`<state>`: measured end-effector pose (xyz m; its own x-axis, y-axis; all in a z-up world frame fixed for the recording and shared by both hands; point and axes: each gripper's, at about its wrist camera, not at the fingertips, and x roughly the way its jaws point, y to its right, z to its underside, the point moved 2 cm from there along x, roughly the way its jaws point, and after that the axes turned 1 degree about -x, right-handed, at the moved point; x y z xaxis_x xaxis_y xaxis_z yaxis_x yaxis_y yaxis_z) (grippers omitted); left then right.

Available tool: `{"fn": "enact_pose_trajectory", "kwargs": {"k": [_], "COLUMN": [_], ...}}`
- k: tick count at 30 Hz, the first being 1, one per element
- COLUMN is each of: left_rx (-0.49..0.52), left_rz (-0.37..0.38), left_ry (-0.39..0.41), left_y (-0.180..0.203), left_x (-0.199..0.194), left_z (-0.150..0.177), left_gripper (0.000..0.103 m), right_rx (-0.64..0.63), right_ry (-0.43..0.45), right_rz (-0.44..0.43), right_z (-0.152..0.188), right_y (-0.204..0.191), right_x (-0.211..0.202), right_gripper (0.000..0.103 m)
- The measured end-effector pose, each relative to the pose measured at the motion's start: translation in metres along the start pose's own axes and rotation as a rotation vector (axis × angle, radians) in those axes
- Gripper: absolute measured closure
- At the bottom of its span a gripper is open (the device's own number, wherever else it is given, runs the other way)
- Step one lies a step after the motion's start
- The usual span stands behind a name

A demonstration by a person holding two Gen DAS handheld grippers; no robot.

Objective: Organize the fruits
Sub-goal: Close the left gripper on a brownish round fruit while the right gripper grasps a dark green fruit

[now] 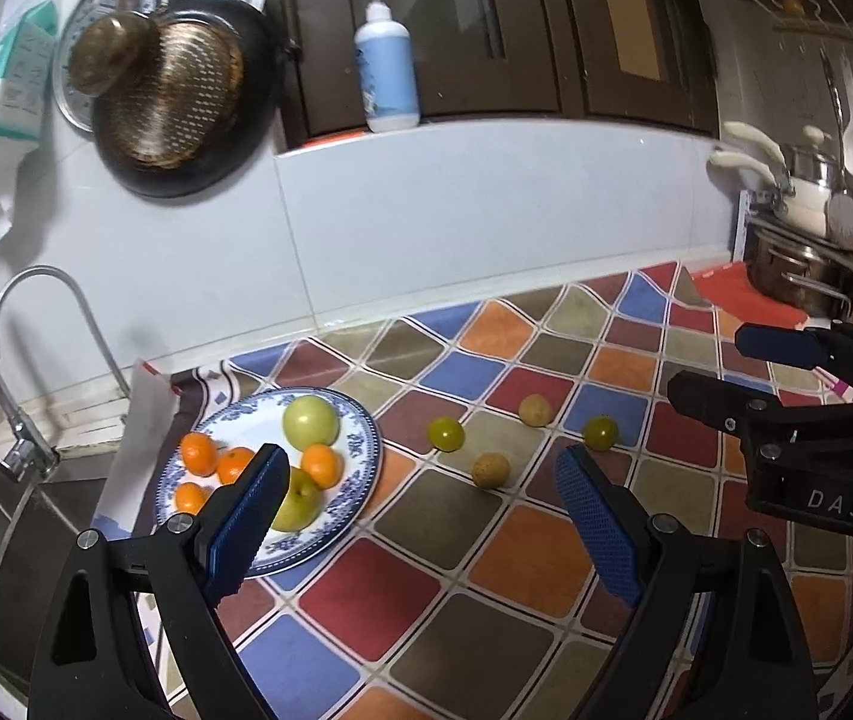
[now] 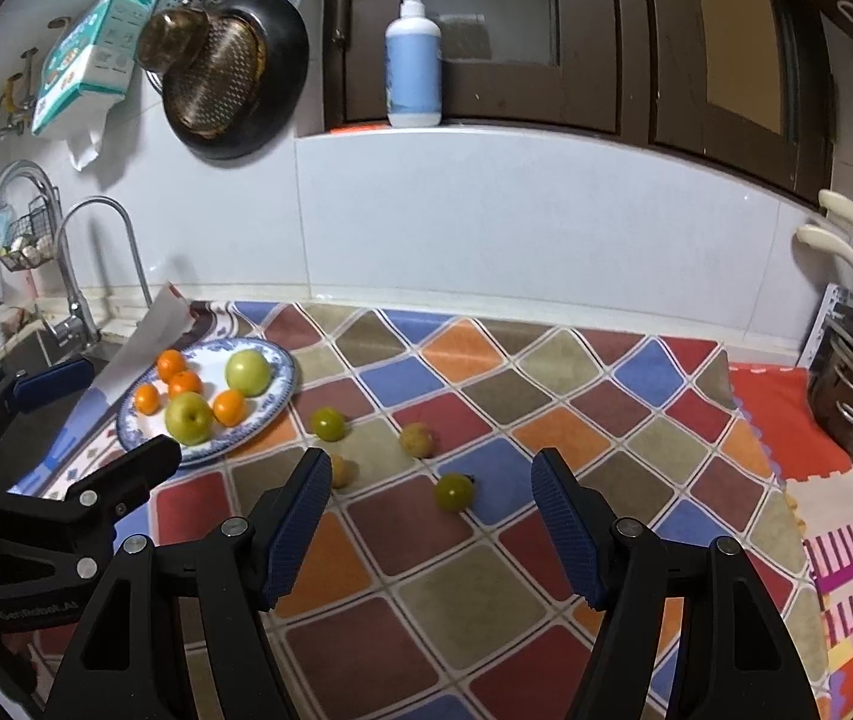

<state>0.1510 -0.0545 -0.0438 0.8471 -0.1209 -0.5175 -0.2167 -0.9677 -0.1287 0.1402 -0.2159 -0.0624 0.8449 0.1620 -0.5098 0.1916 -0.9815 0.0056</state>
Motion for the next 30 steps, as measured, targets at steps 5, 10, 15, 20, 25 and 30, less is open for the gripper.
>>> {"fn": "enact_pose_trajectory", "kwargs": {"k": [5, 10, 15, 20, 25, 30], "left_rx": [0.028, 0.041, 0.054, 0.06, 0.071, 0.077], "left_rz": [0.025, 0.05, 0.073, 0.101, 0.13, 0.156], "left_ry": [-0.038, -0.077, -0.117, -0.157, -0.184, -0.206], "left_y": [0.006, 0.01, 0.014, 0.017, 0.022, 0.027], "left_x": [0.025, 0.049, 0.071, 0.09, 0.105, 0.118], "left_z": [0.003, 0.007, 0.011, 0.016, 0.019, 0.02], "left_gripper": [0.012, 0.013, 0.017, 0.026, 0.035, 0.042], "right_rx": [0.016, 0.024, 0.034, 0.034, 0.048, 0.066], "right_ry": [-0.037, -0.077, -0.114, -0.15, -0.183, -0.209], "right_rz": [0.0, -0.006, -0.014, -0.02, -0.04, -0.06], "right_z": [0.004, 0.009, 0.014, 0.019, 0.023, 0.026], "right_y": [0.01, 0.016, 0.021, 0.024, 0.027, 0.029], "right_x": [0.02, 0.041, 0.061, 0.08, 0.097, 0.112], "right_gripper": [0.034, 0.034, 0.034, 0.038, 0.044, 0.05]}}
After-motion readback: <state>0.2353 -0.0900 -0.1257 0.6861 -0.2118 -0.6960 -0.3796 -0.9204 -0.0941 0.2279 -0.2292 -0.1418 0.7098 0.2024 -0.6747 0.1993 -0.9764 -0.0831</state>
